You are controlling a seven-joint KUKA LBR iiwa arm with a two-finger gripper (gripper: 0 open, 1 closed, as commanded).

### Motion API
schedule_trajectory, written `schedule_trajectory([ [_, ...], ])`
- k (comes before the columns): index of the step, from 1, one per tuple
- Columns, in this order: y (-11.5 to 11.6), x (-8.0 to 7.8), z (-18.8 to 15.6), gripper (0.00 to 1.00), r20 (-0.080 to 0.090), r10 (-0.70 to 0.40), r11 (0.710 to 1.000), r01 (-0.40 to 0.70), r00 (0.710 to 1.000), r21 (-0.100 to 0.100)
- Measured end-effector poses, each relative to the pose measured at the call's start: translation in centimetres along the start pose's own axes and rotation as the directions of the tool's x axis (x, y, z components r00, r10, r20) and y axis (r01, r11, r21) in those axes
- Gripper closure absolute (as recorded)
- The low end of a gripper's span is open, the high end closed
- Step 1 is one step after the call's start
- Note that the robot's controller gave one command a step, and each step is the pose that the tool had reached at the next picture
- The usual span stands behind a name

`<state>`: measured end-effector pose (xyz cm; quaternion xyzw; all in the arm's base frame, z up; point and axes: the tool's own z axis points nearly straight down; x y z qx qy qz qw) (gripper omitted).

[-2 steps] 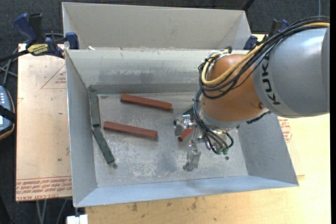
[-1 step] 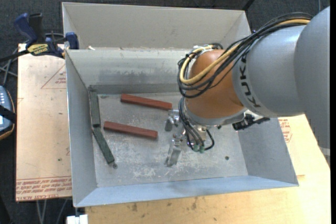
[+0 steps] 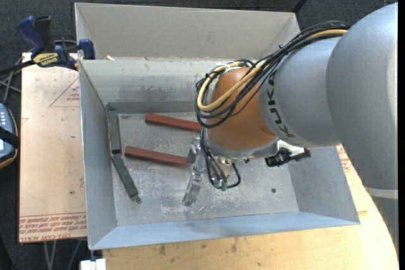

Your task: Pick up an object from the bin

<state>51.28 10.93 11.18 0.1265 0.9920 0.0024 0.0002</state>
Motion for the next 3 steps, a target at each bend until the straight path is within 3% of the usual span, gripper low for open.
schedule_trajectory([
  [1, 0.7, -2.6, 1.8, 0.00, 0.001, -0.195, 0.981, 0.195, 0.981, 0.004],
  [2, 8.2, -4.0, 3.9, 1.00, 0.002, -0.153, 0.988, 0.153, 0.988, 0.002],
  [3, 8.2, -4.0, 3.9, 1.00, 0.002, -0.153, 0.988, 0.153, 0.988, 0.002],
])
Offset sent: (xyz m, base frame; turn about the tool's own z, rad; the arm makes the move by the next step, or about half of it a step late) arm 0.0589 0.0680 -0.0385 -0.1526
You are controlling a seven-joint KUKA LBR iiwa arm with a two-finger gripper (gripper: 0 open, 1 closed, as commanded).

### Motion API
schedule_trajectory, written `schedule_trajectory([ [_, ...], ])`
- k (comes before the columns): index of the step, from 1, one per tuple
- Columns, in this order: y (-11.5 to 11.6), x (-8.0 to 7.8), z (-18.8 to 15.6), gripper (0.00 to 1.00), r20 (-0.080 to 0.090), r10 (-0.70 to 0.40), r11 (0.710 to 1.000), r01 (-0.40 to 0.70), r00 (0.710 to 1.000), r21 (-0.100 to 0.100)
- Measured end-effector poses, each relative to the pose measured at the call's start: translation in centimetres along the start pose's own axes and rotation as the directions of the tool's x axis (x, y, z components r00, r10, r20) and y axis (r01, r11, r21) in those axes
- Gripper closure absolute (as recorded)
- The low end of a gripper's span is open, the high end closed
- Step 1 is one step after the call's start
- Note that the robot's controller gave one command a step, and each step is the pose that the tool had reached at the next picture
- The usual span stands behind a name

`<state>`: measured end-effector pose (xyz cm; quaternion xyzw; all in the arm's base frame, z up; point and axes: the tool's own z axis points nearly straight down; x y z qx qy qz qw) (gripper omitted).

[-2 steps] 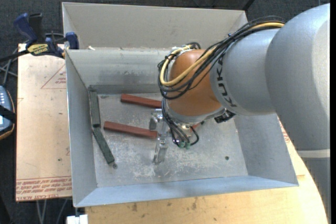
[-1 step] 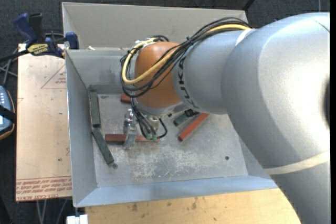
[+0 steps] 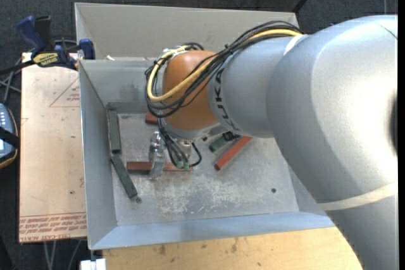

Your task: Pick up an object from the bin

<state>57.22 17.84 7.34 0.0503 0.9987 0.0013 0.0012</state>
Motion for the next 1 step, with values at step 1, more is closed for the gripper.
schedule_trajectory([
  [1, -0.44, 0.70, -11.19, 1.00, 0.000, -0.032, 0.999, 0.032, 0.999, 0.001],
])
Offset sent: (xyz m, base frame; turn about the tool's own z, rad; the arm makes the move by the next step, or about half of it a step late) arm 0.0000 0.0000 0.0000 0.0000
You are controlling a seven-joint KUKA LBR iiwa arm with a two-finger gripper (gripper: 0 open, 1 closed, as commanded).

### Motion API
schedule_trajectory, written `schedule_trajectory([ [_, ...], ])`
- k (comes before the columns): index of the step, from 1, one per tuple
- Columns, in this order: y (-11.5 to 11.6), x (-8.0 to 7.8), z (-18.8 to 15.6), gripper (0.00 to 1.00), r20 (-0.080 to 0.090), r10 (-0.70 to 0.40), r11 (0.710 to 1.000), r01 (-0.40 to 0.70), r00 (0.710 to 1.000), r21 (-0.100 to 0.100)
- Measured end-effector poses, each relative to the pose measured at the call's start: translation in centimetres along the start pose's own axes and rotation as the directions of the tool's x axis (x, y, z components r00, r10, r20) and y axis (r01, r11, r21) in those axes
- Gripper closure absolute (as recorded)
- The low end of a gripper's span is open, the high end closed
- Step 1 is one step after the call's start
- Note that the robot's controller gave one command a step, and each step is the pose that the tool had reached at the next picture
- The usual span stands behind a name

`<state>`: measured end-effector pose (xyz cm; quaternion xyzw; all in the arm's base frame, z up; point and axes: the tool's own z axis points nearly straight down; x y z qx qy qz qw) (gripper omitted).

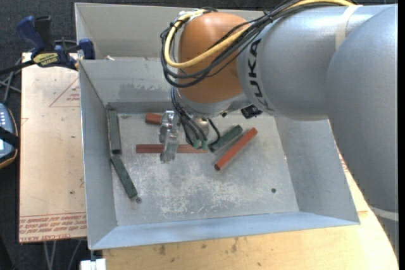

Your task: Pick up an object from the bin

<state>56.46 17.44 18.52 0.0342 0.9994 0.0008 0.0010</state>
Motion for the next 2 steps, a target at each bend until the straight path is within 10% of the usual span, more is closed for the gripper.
schedule_trajectory([
  [2, -0.9, 0.9, -3.4, 1.00, -0.005, 0.008, 1.000, -0.008, 1.000, 0.002],
])
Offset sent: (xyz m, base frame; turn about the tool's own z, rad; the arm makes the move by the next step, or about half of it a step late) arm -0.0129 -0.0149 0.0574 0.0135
